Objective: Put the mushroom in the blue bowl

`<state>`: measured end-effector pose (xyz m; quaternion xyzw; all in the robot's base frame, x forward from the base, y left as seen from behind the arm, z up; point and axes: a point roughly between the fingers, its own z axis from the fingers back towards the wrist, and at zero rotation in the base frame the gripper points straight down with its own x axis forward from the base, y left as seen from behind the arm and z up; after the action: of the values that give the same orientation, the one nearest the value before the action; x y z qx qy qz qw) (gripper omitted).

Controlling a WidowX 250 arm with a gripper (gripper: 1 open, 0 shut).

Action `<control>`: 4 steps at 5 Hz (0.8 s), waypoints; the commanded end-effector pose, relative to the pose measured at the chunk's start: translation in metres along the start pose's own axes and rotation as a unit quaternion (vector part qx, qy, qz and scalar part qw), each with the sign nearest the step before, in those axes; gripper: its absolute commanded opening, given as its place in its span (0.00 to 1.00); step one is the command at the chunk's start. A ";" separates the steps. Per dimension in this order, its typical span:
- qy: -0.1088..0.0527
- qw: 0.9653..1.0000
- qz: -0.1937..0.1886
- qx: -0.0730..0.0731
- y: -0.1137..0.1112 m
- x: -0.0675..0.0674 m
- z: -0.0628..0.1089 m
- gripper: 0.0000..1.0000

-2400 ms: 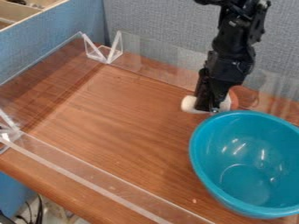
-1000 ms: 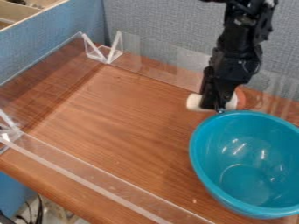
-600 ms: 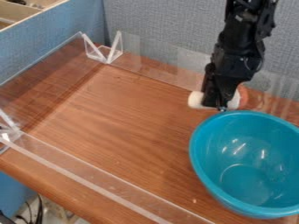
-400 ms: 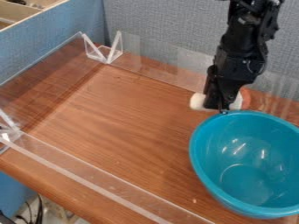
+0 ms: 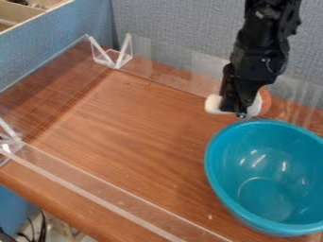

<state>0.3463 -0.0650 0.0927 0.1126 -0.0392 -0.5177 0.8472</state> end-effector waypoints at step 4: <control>-0.031 0.997 -0.073 -0.002 0.000 0.052 -0.021 0.00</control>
<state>0.3663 -0.1048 0.0503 0.0874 -0.0260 -0.5833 0.8071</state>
